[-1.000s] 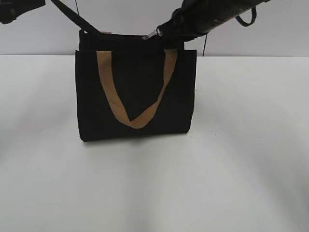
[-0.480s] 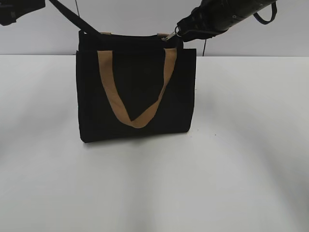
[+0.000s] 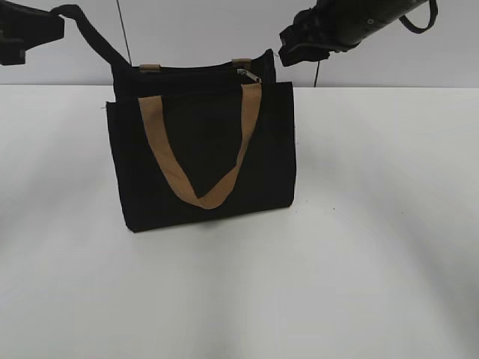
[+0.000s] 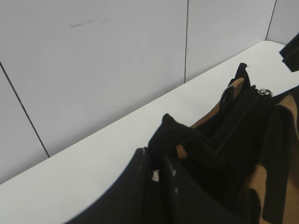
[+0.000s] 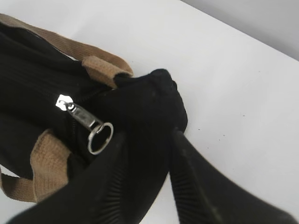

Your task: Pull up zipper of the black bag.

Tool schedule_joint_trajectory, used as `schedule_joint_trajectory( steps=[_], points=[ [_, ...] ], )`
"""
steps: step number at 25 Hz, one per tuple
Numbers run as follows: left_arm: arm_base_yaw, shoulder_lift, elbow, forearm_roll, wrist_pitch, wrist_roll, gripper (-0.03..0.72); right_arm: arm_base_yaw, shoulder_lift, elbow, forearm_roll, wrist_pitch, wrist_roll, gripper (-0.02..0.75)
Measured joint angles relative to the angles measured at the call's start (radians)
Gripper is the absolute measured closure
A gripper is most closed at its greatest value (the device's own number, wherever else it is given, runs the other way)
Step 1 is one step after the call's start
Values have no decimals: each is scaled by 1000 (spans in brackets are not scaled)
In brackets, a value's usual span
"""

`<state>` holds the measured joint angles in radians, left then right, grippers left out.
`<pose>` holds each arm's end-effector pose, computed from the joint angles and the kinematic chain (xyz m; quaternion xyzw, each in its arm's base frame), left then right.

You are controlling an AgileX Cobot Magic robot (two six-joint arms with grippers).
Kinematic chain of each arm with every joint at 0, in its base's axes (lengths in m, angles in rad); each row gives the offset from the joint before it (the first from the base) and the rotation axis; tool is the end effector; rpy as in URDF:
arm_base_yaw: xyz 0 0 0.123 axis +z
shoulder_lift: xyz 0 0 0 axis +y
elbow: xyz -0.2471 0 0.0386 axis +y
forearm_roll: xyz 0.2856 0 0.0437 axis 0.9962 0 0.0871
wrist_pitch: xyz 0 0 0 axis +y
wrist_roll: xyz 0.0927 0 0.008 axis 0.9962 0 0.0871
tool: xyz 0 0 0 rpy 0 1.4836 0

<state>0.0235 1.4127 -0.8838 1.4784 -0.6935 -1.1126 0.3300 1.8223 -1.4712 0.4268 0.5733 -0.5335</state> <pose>0.3362 -0.0513 0.2411 0.3109 0.7356 -0.1780 0.5750 0.4147 0.1642 0.2307 -0.2683 0.8809 0.1346 0.3661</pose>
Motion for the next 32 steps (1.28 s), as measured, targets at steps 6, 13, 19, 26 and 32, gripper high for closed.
schedule_joint_trajectory(
  steps=[6, 13, 19, 26, 32],
  points=[
    [0, 0, 0, 4, 67, -39, 361, 0, -55, 0, -27, 31, 1, 316],
    [0, -37, 0, -7, 383, -67, 287, -1, -108, 0, -148, 150, 1, 306],
    [2, -40, 0, -164, 746, -146, 286, -2, -144, 0, -170, 191, 1, 306],
    [-69, -22, 0, -287, 813, -151, 286, -2, -151, 0, -192, 256, 1, 306],
    [-107, 63, 0, -525, 1021, 99, 286, -2, -151, 0, -232, 338, 28, 306]
  ],
)
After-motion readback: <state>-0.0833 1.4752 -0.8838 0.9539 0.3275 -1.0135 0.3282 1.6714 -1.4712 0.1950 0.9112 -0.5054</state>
